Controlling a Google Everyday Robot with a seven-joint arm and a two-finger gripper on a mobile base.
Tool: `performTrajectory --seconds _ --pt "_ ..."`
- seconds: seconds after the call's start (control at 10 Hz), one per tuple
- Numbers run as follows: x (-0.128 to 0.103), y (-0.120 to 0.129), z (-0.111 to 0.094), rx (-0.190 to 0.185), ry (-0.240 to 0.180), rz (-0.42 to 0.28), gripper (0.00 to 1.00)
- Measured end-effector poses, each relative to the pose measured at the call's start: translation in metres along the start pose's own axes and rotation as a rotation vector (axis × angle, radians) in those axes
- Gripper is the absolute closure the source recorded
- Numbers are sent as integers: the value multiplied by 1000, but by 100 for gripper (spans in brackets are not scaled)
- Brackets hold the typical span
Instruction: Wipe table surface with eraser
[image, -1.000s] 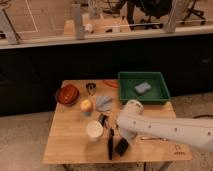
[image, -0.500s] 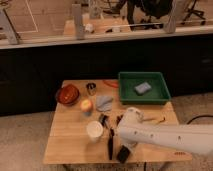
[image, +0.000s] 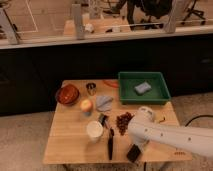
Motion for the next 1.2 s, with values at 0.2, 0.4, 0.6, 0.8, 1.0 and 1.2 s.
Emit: performTrajectory --seconds 0.2,0.4,0.6,0.8,1.0,1.2 --pt "19 -2 2 -11 -1 47 100" --pt "27 -19 -2 2 -7 55 100" --pt "11 -43 -6 17 -21 24 100" --pt "-15 -64 -9 30 -36 -30 100" --pt "-39 -69 -14 44 -44 -88 100" --pt "-52 -59 -16 46 -41 -120 100"
